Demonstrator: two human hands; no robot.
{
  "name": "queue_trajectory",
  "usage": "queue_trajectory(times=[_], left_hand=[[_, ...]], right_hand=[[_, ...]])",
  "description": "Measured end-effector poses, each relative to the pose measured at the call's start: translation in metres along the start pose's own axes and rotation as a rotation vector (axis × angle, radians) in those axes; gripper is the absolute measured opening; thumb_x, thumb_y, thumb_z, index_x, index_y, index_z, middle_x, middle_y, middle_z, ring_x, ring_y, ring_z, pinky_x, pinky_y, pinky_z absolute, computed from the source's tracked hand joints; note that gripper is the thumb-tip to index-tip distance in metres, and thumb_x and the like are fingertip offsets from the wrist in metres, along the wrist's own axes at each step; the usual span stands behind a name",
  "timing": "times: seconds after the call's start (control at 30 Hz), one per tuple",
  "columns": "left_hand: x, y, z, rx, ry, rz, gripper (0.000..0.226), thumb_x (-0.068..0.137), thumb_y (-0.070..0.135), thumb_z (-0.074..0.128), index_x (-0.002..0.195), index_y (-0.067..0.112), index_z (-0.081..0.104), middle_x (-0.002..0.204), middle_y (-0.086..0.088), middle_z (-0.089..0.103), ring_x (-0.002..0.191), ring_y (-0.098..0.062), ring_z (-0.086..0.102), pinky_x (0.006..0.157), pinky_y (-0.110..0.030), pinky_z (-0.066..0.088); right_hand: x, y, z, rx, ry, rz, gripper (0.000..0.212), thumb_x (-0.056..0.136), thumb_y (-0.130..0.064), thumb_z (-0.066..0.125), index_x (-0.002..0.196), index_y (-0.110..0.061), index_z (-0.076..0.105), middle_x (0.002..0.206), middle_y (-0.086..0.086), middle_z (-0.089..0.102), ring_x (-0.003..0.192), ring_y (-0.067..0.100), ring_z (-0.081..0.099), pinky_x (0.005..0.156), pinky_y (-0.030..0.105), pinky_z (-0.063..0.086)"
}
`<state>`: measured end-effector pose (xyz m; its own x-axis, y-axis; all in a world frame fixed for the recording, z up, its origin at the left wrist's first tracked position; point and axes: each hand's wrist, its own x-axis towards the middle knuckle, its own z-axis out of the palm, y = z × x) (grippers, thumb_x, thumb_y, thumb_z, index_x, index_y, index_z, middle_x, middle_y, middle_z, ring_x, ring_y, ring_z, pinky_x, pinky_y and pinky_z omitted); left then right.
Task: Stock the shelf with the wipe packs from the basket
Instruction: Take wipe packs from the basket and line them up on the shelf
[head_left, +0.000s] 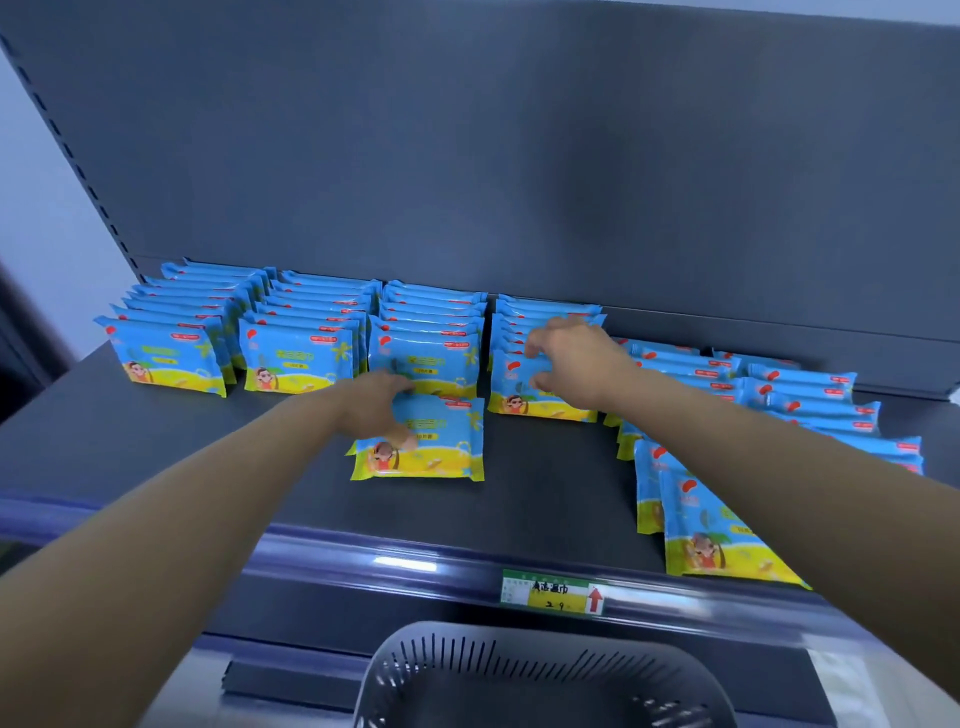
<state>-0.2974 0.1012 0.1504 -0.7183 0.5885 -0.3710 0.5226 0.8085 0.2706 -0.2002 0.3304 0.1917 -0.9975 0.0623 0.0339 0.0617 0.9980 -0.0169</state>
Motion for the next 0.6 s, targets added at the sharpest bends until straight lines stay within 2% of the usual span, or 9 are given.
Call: queue_trajectory(times=[0.07,0.23,0.3,0.4,0.47,0.5,0.6], left_hand=[[0.006,-0.002,-0.003,0.011,-0.042,0.010,0.089,0.073,0.044,0.074,0.143,0.016,0.028,0.144,-0.004,0.032,0.130,-0.025,0.035,0.106,-0.038,0.032],[0.012,0.001,-0.006,0.188,-0.063,-0.017,0.098,0.062,0.056,0.076,0.140,0.020,0.029,0.140,-0.005,0.025,0.131,-0.028,0.025,0.105,-0.048,0.032],[0.011,-0.001,-0.007,0.120,-0.047,0.008,0.090,0.059,0.052,0.080,0.129,0.020,0.032,0.128,-0.003,0.031,0.118,-0.027,0.034,0.098,-0.045,0.039],[0.006,-0.003,-0.007,-0.029,-0.023,0.088,0.068,0.062,0.034,0.083,0.106,0.021,0.033,0.103,0.000,0.045,0.088,-0.019,0.047,0.073,-0.032,0.043],[0.004,-0.003,-0.009,-0.078,0.120,0.160,0.052,0.068,0.018,0.079,0.097,0.019,0.036,0.094,-0.003,0.047,0.072,-0.015,0.044,0.060,-0.028,0.039],[0.004,-0.004,-0.011,-0.077,0.227,0.182,0.046,0.071,0.012,0.074,0.099,0.017,0.038,0.096,-0.005,0.048,0.073,-0.015,0.042,0.061,-0.029,0.040],[0.011,-0.007,-0.015,0.022,0.464,0.202,0.041,0.078,0.010,0.065,0.112,0.015,0.042,0.113,-0.004,0.047,0.094,-0.019,0.040,0.085,-0.036,0.038]], right_hand=[[0.000,-0.001,0.003,-0.014,-0.003,0.009,0.040,0.087,-0.029,0.061,0.124,-0.016,0.051,0.125,0.009,0.050,0.119,0.028,0.041,0.096,0.039,0.036],[-0.001,-0.004,0.013,-0.063,0.016,0.021,0.048,0.086,-0.028,0.061,0.129,-0.014,0.045,0.127,0.009,0.044,0.120,0.028,0.038,0.100,0.040,0.033],[0.000,-0.004,0.014,-0.079,0.019,0.024,0.048,0.086,-0.027,0.061,0.129,-0.014,0.045,0.127,0.009,0.043,0.120,0.028,0.039,0.100,0.040,0.034],[0.001,-0.003,0.013,-0.065,0.022,0.032,0.044,0.086,-0.023,0.061,0.127,-0.014,0.046,0.125,0.009,0.044,0.117,0.028,0.040,0.098,0.039,0.035],[0.003,-0.004,0.013,-0.053,0.024,0.037,0.042,0.086,-0.021,0.061,0.126,-0.014,0.047,0.124,0.009,0.045,0.116,0.027,0.040,0.098,0.039,0.035],[0.003,-0.004,0.013,-0.049,0.024,0.039,0.041,0.086,-0.020,0.060,0.125,-0.014,0.048,0.124,0.008,0.045,0.116,0.027,0.041,0.098,0.038,0.035],[0.004,-0.005,0.013,-0.037,0.025,0.054,0.039,0.087,-0.017,0.059,0.125,-0.016,0.048,0.125,0.008,0.046,0.116,0.027,0.040,0.099,0.038,0.034]])
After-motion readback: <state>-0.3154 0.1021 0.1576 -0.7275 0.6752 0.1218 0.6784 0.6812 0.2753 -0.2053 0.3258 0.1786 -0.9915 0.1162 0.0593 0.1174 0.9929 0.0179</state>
